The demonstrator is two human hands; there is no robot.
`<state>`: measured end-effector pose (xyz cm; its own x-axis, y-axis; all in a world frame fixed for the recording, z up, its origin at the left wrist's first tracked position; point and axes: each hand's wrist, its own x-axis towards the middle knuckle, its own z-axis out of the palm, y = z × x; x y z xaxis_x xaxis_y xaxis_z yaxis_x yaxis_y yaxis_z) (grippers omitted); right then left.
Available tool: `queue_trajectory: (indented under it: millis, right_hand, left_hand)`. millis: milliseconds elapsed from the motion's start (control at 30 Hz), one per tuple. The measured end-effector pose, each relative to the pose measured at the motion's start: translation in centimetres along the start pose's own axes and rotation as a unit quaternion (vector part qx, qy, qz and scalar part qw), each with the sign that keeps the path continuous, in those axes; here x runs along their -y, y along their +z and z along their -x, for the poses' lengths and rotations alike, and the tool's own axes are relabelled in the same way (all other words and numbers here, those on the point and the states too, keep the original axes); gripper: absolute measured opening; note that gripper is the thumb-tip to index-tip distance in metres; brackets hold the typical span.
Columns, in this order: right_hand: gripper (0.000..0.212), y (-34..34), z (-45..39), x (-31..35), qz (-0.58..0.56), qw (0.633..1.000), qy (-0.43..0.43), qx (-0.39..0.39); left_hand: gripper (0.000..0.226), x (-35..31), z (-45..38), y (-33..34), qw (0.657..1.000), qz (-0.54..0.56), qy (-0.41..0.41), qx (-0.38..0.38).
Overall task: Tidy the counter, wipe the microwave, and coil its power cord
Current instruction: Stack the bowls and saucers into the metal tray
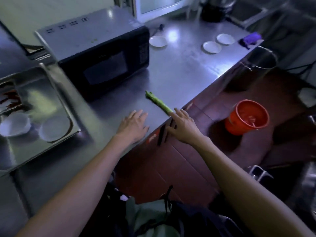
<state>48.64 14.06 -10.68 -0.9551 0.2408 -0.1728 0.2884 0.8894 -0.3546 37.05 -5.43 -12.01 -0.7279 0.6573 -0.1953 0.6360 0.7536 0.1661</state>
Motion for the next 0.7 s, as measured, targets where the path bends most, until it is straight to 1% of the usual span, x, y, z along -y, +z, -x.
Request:
queue_trajectory:
  millis: [67, 167, 333, 533, 700]
  right_hand:
    - [0.073, -1.3, 1.7, -2.8, 0.002, 0.999, 0.036, -0.013]
    - [0.072, -2.3, 3.9, -6.5, -0.010, 0.996, 0.083, -0.022]
    - [0.070, -2.5, 5.3, -10.5, -0.022, 0.991, 0.131, -0.008]
    - [0.070, -1.9, 3.0, -12.6, -0.042, 0.988, 0.147, 0.007]
    - [0.070, -3.3, -1.2, -15.5, -0.025, 0.987, 0.159, 0.019]
  left_hand:
    - [0.064, -3.1, -1.4, -0.2, 0.999, -0.012, 0.031, -0.007]
    - [0.062, -6.8, -2.9, -0.2, 0.997, -0.025, 0.066, 0.003]
    - [0.059, -9.8, -4.0, 0.7, 0.995, -0.023, 0.090, 0.026]
    - [0.057, -10.7, -8.2, 1.5, 0.993, -0.016, 0.094, 0.063]
    - [0.053, -12.3, -15.0, 1.8, 0.992, 0.000, 0.108, 0.061]
